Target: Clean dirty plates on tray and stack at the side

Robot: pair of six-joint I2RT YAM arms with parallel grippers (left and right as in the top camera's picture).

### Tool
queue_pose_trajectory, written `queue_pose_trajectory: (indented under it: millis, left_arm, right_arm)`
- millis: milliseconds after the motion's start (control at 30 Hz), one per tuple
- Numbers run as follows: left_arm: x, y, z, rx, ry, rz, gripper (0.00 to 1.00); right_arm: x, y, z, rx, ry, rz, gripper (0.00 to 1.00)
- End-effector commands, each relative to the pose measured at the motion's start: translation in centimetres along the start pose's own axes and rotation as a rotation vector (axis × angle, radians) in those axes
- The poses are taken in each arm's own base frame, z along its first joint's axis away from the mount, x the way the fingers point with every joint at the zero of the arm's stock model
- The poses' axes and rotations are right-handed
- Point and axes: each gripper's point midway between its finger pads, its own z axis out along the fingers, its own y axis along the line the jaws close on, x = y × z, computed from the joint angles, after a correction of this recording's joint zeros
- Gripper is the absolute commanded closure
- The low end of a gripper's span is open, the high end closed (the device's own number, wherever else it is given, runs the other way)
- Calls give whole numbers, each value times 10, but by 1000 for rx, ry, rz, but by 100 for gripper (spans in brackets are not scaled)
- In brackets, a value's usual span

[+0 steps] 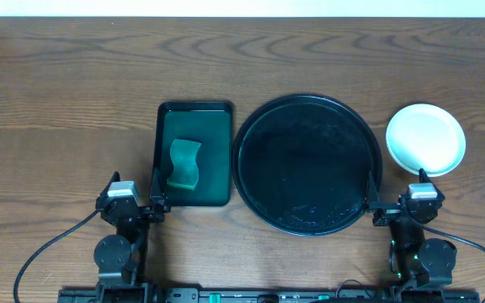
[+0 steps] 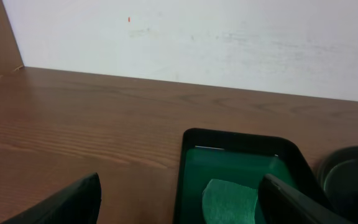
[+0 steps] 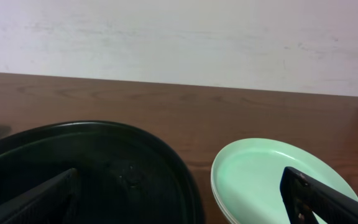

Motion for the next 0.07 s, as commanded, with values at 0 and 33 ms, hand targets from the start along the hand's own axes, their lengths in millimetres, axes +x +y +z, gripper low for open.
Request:
queue_pose_trajectory:
  millis: [0,33]
  left_arm:
    - [15,2,0,-11,54,19,19]
    - [15,2,0,-11,54,19,19]
  right_arm:
    - [0,0,0,2,-1,13,1]
    - [0,0,0,2,-1,13,1]
